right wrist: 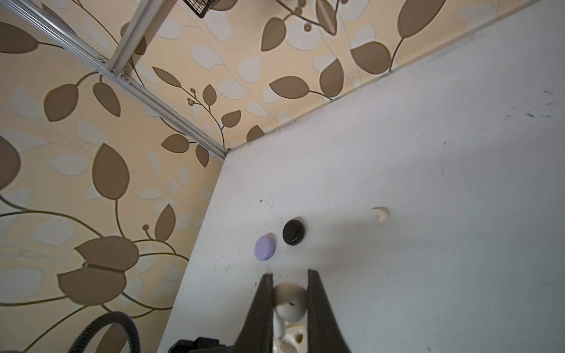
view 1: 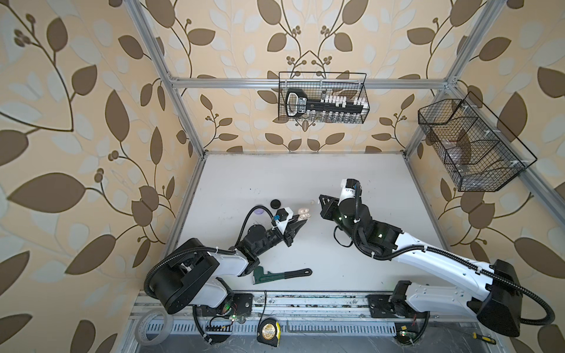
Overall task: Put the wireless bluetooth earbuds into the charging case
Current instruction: 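Carry the earbud to the open cream case held by the left gripper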
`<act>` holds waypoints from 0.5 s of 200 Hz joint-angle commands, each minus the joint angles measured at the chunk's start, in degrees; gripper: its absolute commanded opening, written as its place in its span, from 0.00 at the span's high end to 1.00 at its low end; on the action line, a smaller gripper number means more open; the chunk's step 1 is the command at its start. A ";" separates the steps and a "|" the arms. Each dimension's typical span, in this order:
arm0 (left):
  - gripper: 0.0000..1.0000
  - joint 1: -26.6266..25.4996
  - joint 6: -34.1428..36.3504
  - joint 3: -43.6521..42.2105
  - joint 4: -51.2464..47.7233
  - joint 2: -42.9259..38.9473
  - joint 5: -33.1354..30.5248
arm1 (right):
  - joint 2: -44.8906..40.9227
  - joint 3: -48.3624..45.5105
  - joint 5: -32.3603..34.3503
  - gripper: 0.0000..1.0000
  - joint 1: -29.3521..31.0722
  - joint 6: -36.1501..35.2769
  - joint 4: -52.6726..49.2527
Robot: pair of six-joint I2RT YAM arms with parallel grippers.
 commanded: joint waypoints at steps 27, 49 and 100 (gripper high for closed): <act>1.00 0.55 0.16 -0.83 7.92 -0.33 2.37 | 3.09 -2.65 8.80 0.92 4.45 4.40 6.47; 1.00 0.54 0.19 -0.94 7.87 -0.73 1.92 | 3.07 -4.45 10.22 0.92 6.18 4.80 9.17; 1.00 0.55 0.61 -1.45 7.91 -1.64 1.58 | 4.34 -5.92 10.28 0.92 7.90 5.38 13.29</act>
